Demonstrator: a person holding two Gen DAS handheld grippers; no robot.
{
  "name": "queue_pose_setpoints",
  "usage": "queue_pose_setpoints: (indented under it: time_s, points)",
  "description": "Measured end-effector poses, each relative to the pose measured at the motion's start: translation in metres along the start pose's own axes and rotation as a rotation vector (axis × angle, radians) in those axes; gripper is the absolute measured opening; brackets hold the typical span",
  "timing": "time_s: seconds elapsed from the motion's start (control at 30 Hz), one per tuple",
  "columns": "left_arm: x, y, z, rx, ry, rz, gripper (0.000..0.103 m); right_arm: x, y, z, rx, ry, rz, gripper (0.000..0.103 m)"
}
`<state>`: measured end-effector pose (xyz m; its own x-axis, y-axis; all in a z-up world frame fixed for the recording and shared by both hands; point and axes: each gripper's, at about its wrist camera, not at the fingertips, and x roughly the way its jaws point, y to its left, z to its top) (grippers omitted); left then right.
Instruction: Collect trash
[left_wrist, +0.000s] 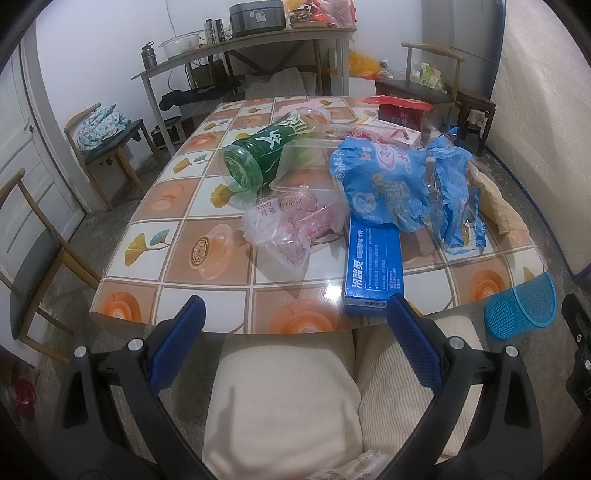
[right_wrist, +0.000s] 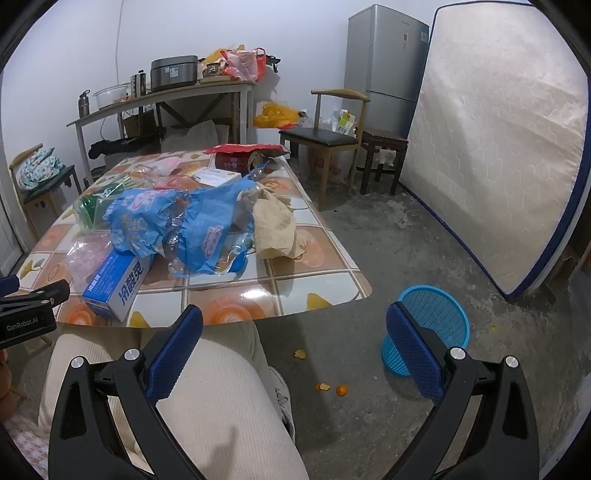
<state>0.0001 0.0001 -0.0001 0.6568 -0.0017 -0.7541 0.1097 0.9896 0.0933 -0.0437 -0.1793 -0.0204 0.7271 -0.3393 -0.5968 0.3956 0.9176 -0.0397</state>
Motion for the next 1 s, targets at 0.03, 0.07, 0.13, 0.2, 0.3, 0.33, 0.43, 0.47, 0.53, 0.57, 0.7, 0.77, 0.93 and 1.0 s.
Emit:
queue_pose_setpoints:
  time_s: [0.03, 0.07, 0.13, 0.2, 0.3, 0.33, 0.43, 0.47, 0.53, 0.57, 0.7, 0.77, 0.93, 1.0]
  points:
    - [-0.0002, 0.0, -0.0001, 0.0, 0.0, 0.0, 0.094, 0.0, 0.0, 0.0001, 0.001, 0.0, -0.001, 0.097]
    - [-0.0002, 0.0, -0.0001, 0.0, 0.0, 0.0, 0.094, 0.0001, 0.0, 0.0003, 0.001, 0.0, -0.001, 0.097]
    - [0.0, 0.0, 0.0, 0.0, 0.0, 0.0, 0.094, 0.0002, 0.0, 0.0005, 0.001, 0.0, 0.0, 0.097]
    - [0.0001, 0.0, 0.0, 0.0, 0.001, 0.0, 0.094, 0.0001, 0.0003, 0.0007, 0.0, -0.001, 0.0, 0.097]
    - [0.0001, -0.0001, 0.0, 0.0, 0.001, 0.0, 0.094, -0.0001, 0.0006, 0.0012, -0.001, -0.002, 0.001, 0.097]
    - [0.0001, 0.0, 0.0, -0.001, 0.002, 0.0, 0.094, -0.0002, 0.0007, 0.0013, -0.001, -0.002, 0.0, 0.097]
    - [0.0001, 0.0, 0.0, -0.001, 0.001, -0.001, 0.094, -0.0004, 0.0009, 0.0018, 0.0, -0.002, 0.0, 0.097]
    - [0.0, -0.0001, 0.0, -0.001, 0.001, 0.0, 0.094, -0.0005, 0.0009, 0.0019, 0.0, -0.002, 0.0, 0.097]
    - [0.0002, 0.0, 0.0, -0.001, 0.002, -0.001, 0.094, -0.0005, 0.0014, 0.002, -0.001, -0.003, -0.001, 0.097]
    - [0.0002, 0.0, 0.0, -0.001, 0.002, -0.001, 0.094, -0.0005, 0.0016, 0.0023, -0.001, -0.003, -0.001, 0.097]
    - [0.0001, 0.0, 0.0, -0.002, 0.002, -0.001, 0.094, -0.0003, 0.002, 0.003, -0.003, -0.004, 0.0, 0.097]
    - [0.0002, 0.0, 0.0, -0.001, 0.003, -0.001, 0.094, 0.0, 0.0022, 0.0035, -0.003, -0.003, 0.0, 0.097]
    - [0.0001, 0.0, 0.0, -0.002, 0.003, -0.002, 0.094, -0.0004, 0.0031, 0.0037, -0.004, -0.005, -0.001, 0.097]
    - [0.0002, 0.0001, 0.0, -0.002, 0.003, -0.002, 0.094, -0.0003, 0.0032, 0.004, -0.004, -0.005, -0.001, 0.097]
